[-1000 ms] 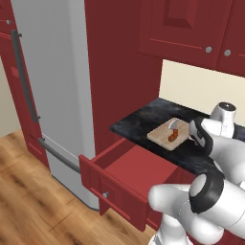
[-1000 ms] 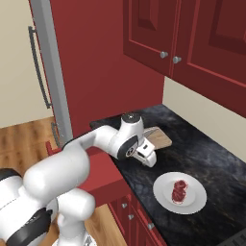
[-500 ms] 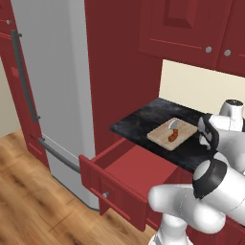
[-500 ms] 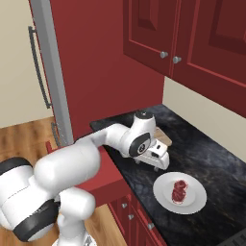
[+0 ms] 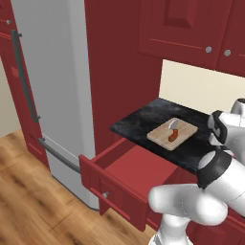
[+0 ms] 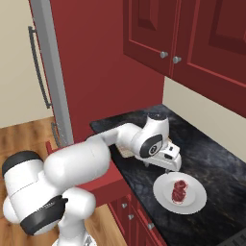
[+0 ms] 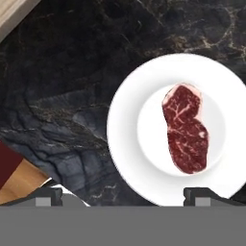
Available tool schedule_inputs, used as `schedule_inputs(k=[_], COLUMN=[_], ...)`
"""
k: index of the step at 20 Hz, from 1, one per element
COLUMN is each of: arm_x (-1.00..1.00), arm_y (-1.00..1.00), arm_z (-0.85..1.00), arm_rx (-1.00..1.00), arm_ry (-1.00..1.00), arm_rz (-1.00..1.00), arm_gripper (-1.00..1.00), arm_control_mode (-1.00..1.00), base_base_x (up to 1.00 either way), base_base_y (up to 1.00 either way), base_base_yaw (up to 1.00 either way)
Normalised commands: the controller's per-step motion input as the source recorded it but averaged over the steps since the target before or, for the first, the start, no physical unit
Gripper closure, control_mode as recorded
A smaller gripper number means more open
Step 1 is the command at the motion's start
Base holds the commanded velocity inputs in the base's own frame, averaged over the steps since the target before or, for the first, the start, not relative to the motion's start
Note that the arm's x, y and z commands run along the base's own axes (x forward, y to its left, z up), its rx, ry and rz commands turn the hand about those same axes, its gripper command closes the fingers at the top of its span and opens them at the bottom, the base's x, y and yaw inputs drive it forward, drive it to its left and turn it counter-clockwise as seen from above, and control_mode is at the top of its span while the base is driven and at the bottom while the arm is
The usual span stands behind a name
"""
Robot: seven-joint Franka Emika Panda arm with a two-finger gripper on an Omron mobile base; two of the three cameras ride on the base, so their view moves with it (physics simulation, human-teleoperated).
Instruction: Pick up the knife from the drawer and place it on the cutting board. Then place the meat from the plate to the cutting board.
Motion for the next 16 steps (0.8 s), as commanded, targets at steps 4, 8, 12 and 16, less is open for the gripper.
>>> schedule_inputs(k=[4, 8, 12, 16], arm_x=[-0.10, -0.08, -0.15, -0.16], arm_y=[-0.12, -0.20, -0.21, -0.36], arm_z=[0.00, 0.00, -0.02, -0.03], arm_rx=[0.00, 0.00, 0.00, 0.00], arm_ry=[0.00, 0.00, 0.00, 0.00], arm_rz=[0.01, 0.00, 0.00, 0.00], arm_gripper=[-1.00, -1.00, -1.00, -1.00], arm_control_mode=[-1.00, -1.00, -1.00, -1.00], base_base_x=[0.00, 0.00, 0.00, 0.00], base_base_y=[0.00, 0.00, 0.00, 0.00], base_base_yaw=[0.00, 0.00, 0.00, 0.00])
